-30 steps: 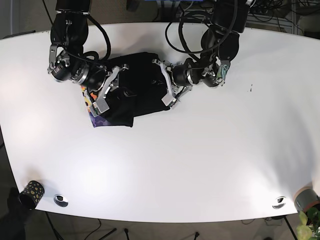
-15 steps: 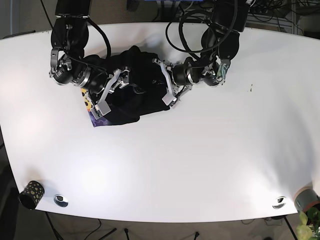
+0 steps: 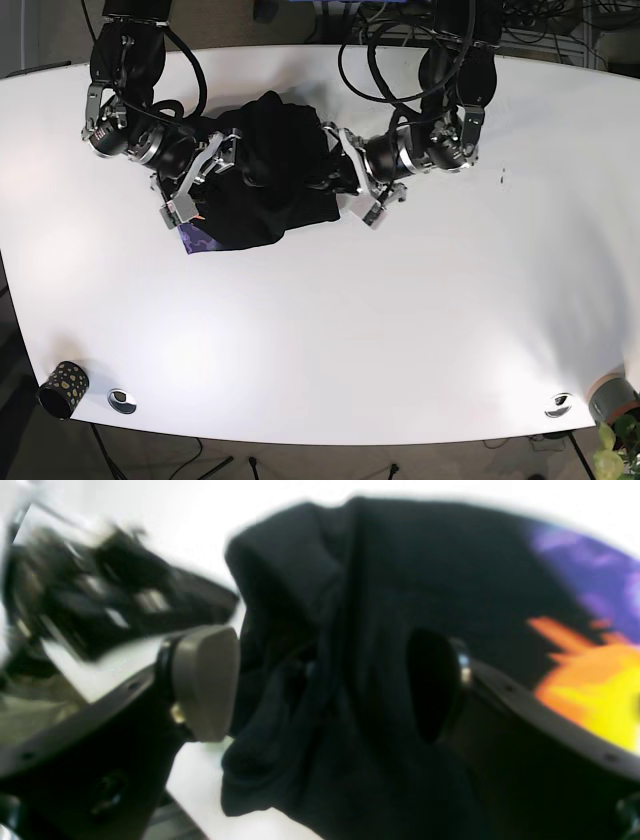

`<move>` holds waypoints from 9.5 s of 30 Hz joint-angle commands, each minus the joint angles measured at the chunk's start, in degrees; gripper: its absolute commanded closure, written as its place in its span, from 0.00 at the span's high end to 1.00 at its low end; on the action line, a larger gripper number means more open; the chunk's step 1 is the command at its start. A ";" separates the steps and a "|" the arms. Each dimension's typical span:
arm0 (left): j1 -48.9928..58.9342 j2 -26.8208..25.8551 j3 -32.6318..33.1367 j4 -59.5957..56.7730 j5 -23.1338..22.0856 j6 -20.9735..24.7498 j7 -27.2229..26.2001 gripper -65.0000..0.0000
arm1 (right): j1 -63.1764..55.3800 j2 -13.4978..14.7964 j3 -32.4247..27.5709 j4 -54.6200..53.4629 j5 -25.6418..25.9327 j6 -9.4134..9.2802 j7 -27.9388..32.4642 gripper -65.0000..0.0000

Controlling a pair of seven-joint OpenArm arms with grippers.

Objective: Fold the T-shirt properly

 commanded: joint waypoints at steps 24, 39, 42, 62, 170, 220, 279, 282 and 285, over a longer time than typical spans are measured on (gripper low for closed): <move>1.94 -19.12 -7.46 6.75 -0.48 -1.73 -0.75 0.10 | 9.48 -2.43 -17.05 -2.38 -2.92 0.35 1.27 0.74; -1.13 -18.95 3.09 6.13 -0.39 -1.64 -0.75 0.10 | -5.82 2.49 -8.26 5.45 -2.84 0.35 1.27 0.39; -1.13 -18.95 3.44 6.13 -0.39 -1.64 -0.75 0.10 | -6.61 1.26 -9.84 3.07 -3.01 0.35 1.27 0.38; -3.86 -19.03 6.25 6.31 -0.39 -1.64 -0.75 0.10 | -3.89 0.47 -25.58 4.83 -3.10 0.26 1.27 0.39; -3.60 -11.03 14.43 6.49 7.96 32.47 -6.91 0.45 | 1.83 -2.69 -14.24 -1.41 -22.70 6.68 5.75 0.38; -3.42 -43.39 -24.08 -43.18 22.73 4.25 -27.74 0.45 | 0.86 -2.69 -9.40 4.74 -23.06 6.77 5.75 0.38; 16.18 -3.91 -13.44 4.38 30.47 16.56 -48.40 0.44 | -11.62 -0.14 5.10 -7.39 -49.52 -3.87 66.15 0.38; 22.34 -3.30 -11.33 7.63 30.47 16.56 -48.23 0.44 | -16.46 -0.14 5.98 -7.13 -49.52 -4.22 68.61 0.38; 27.61 -3.30 -10.28 11.41 30.47 16.56 -46.29 0.44 | -19.89 -0.58 6.16 -6.07 -48.99 -4.22 69.32 0.38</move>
